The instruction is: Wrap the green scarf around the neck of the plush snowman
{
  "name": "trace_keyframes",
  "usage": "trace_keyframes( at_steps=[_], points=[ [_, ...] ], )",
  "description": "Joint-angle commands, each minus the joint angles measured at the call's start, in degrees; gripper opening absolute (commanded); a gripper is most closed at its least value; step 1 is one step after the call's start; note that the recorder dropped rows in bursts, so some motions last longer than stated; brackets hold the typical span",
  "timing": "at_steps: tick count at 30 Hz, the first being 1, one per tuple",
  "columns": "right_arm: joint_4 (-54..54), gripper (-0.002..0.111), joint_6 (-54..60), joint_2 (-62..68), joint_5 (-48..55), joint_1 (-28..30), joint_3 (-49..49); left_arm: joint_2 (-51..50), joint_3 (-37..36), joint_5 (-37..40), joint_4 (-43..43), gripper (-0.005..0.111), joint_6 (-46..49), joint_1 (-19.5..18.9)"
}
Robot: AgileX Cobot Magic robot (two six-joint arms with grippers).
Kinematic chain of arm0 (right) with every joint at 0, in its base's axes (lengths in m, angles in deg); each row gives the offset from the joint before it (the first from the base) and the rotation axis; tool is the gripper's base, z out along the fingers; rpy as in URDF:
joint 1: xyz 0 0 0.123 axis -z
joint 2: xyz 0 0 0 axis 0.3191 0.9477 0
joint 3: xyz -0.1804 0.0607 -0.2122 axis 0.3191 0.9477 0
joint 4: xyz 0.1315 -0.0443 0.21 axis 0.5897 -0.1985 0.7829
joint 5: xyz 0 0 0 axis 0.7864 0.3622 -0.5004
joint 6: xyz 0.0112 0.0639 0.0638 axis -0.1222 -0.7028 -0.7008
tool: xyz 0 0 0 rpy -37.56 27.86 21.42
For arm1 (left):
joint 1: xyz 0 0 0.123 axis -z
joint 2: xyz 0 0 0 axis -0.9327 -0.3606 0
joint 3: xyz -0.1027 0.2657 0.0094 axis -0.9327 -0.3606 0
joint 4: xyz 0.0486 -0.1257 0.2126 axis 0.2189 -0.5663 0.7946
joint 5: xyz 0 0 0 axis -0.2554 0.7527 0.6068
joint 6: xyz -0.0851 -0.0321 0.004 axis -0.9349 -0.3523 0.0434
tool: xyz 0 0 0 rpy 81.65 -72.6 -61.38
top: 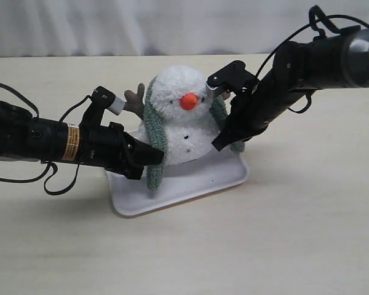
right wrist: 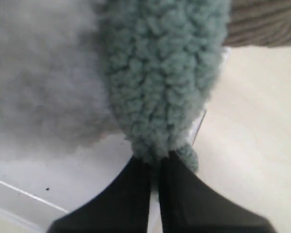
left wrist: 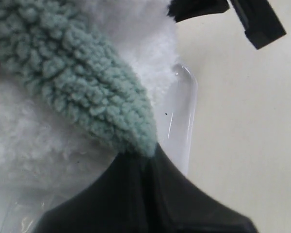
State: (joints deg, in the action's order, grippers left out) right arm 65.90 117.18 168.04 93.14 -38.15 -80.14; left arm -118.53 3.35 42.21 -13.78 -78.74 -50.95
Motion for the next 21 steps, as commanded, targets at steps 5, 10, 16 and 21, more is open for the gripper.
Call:
trace_keyframes(
  at_steps=[5,10,16,21],
  points=[
    [0.76,0.004,-1.93,-3.73,15.62,-0.29,0.14,-0.14,0.53,-1.45,-3.55,0.0,0.39,0.08],
    [4.77,0.004,-1.92,-4.63,21.25,-1.94,0.14,-0.14,1.42,-1.6,-2.91,0.0,-0.24,0.08],
    [9.88,0.004,-0.42,-4.5,14.36,-5.08,0.52,-0.14,1.42,-1.48,0.64,0.0,-5.3,0.08],
    [11.37,0.004,-0.81,-4.5,12.76,-6.59,0.21,-0.14,1.42,-1.4,6.33,0.0,-13.85,0.08]
  ],
)
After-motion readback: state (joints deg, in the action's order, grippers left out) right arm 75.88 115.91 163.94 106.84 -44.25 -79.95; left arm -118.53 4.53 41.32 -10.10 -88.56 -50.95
